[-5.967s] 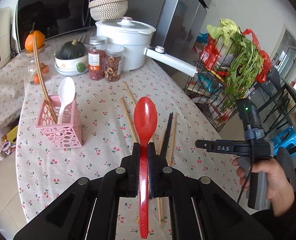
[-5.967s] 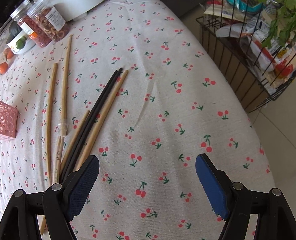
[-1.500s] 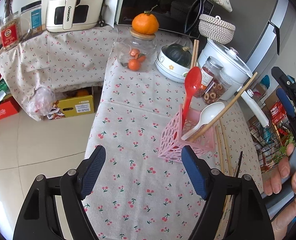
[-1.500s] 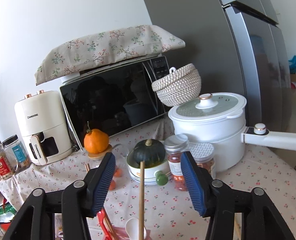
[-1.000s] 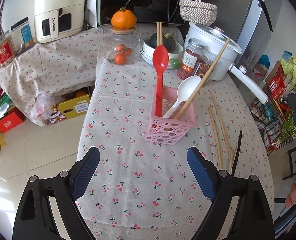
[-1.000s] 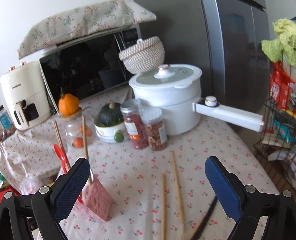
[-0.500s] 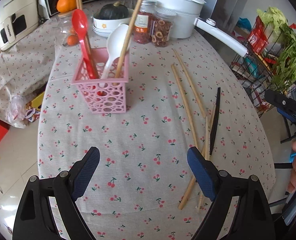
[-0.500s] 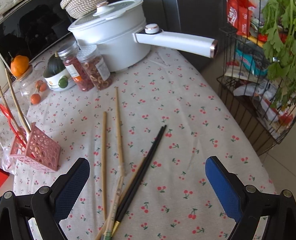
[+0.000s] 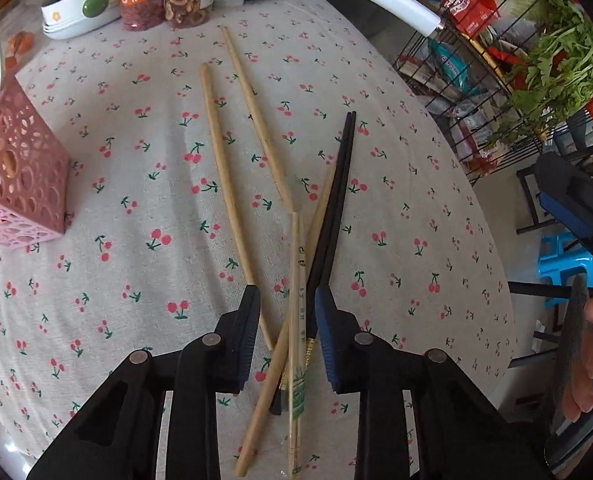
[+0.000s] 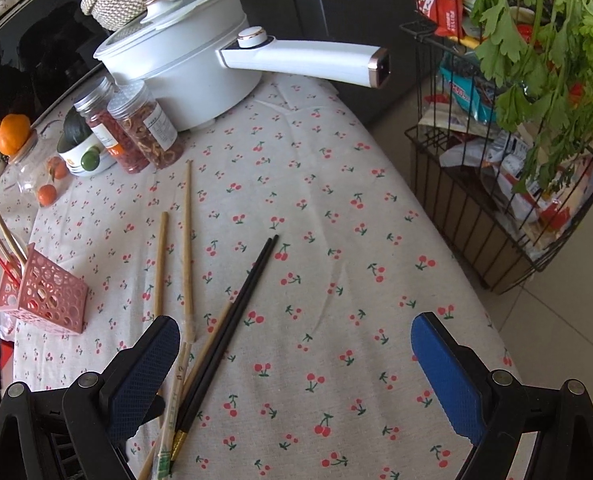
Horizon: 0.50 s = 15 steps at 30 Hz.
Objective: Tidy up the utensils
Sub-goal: 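Lower the left tool onto a loose wooden chopstick and grasp it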
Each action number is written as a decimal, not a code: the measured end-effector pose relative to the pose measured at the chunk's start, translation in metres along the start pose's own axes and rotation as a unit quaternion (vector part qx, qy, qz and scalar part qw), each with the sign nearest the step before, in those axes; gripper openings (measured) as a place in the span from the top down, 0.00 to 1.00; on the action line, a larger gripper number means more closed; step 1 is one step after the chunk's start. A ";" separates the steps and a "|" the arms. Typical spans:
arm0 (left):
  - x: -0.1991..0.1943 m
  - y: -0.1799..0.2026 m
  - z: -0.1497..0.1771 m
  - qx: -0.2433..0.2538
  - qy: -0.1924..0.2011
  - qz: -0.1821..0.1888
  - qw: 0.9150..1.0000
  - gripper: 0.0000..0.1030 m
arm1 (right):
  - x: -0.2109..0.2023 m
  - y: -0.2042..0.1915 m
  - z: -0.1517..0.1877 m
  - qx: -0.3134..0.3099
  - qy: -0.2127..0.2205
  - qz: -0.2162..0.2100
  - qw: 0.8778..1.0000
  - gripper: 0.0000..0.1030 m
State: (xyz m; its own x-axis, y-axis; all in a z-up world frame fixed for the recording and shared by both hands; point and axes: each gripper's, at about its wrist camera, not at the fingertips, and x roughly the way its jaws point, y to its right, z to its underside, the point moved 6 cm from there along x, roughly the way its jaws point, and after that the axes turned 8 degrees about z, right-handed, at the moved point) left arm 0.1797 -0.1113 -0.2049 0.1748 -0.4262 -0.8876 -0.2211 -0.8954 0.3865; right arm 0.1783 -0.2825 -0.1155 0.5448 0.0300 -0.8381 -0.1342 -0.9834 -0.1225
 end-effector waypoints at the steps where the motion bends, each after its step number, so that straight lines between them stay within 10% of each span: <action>1: 0.004 0.002 -0.002 -0.002 -0.001 0.000 1.000 0.74 | 0.000 0.002 0.000 0.008 -0.003 -0.005 1.000 0.06; 15: 0.018 0.011 -0.019 0.023 0.006 -0.035 0.999 0.95 | 0.008 0.015 0.000 0.049 -0.029 -0.027 0.998 0.06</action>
State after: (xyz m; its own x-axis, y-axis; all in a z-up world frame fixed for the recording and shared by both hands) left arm 0.1984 -0.1318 -0.2119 0.2028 -0.3647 -0.9088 -0.2527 -0.9161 0.3112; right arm 0.1806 -0.2968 -0.1234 0.5055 0.0946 -0.8576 -0.1883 -0.9579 -0.2166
